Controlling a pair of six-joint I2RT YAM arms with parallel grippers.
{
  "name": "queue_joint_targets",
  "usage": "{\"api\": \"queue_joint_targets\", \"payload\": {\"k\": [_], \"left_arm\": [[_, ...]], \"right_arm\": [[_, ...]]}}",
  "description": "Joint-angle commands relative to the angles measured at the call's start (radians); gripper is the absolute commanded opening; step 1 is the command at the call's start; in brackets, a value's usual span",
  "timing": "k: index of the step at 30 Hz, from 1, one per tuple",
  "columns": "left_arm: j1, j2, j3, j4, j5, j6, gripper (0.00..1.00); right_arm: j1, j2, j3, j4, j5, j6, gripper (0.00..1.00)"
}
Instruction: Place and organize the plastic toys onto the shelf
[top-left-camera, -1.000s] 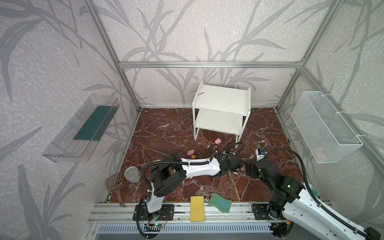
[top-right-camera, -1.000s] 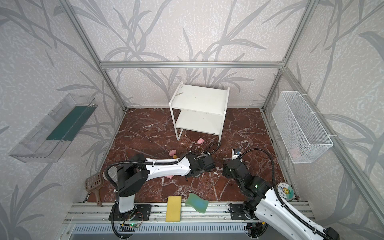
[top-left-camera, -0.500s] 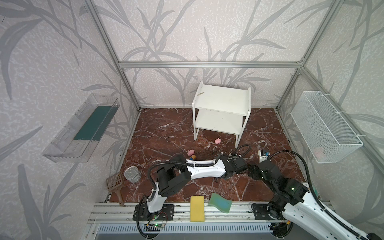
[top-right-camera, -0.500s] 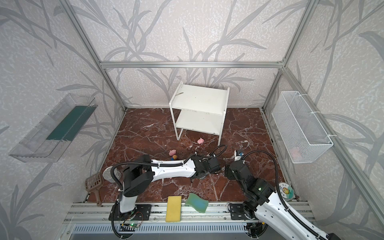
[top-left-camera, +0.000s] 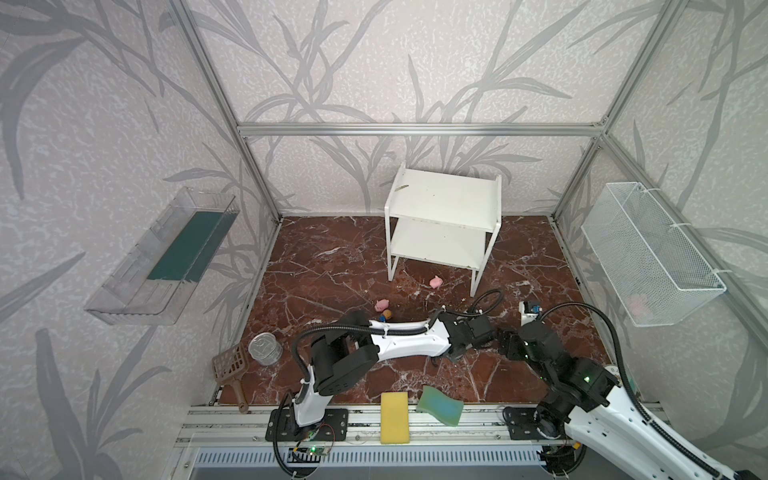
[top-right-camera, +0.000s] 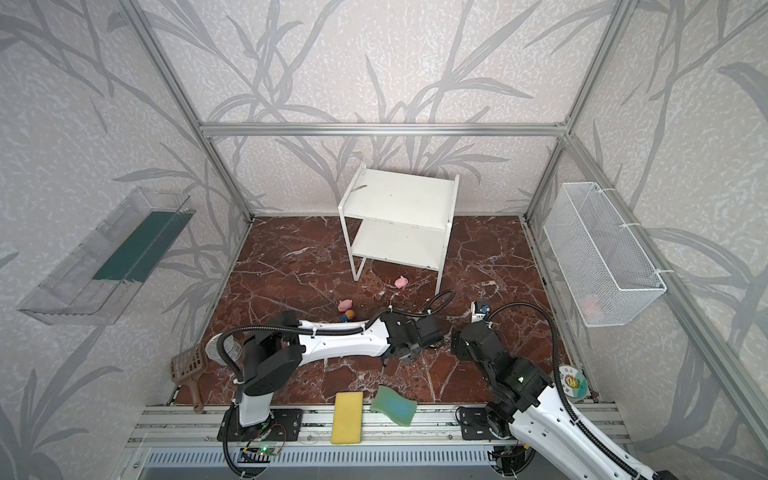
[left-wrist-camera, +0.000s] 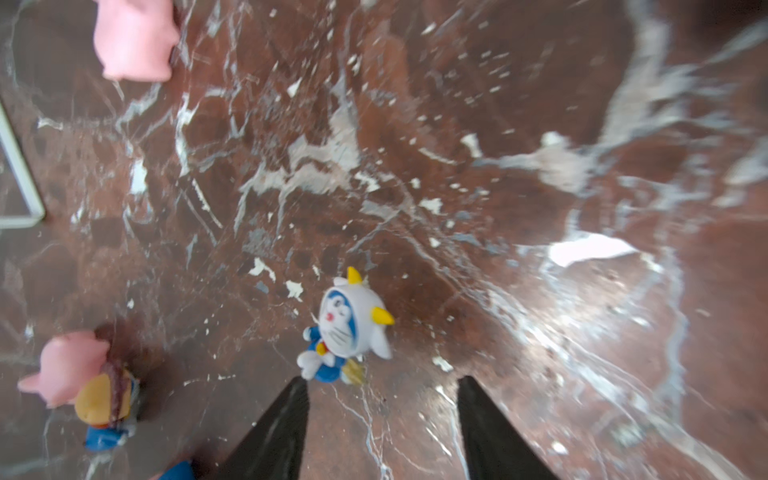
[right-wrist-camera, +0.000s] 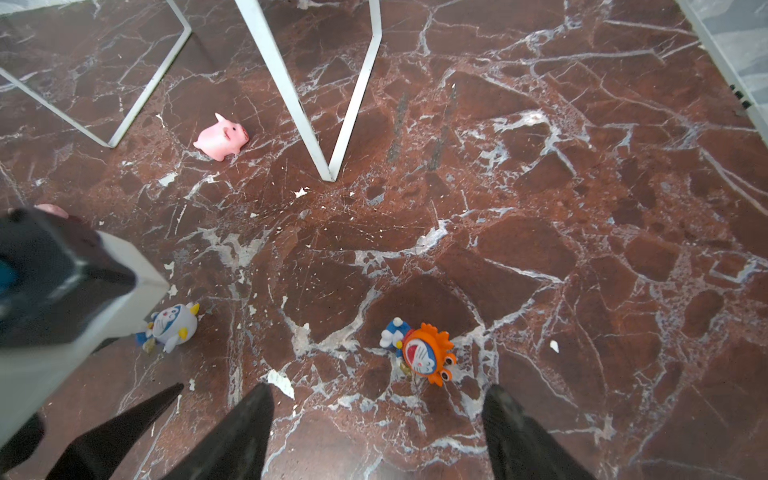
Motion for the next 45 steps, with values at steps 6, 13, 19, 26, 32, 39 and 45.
{"api": "queue_joint_targets", "payload": {"k": [6,13,19,26,32,39,45], "left_arm": [[0.096,-0.254,-0.173,0.073,0.148,0.032,0.68],[0.223,-0.418,-0.305,0.111,0.165,0.011,0.68],[0.291,-0.506,-0.372,0.136,0.138,0.004,0.69],[0.373,-0.634,-0.455,0.161,0.158,-0.03,0.74],[0.421,-0.71,-0.515,0.18,0.172,-0.038,0.76],[0.434,-0.718,-0.525,0.183,0.178,-0.038,0.76],[0.434,-0.698,-0.521,0.199,0.192,-0.034,0.76]], "right_arm": [[-0.004,0.194,-0.045,0.223,-0.268,-0.054,0.77],[0.018,0.464,0.017,0.408,-0.503,-0.055,0.52],[0.071,0.639,0.08,0.583,-0.598,-0.034,0.39],[0.12,0.824,0.175,0.669,-0.65,-0.028,0.33],[0.128,0.919,0.204,0.718,-0.662,-0.013,0.33],[0.126,0.919,0.163,0.704,-0.637,0.006,0.32],[0.099,0.886,0.12,0.678,-0.602,0.004,0.32]]}}
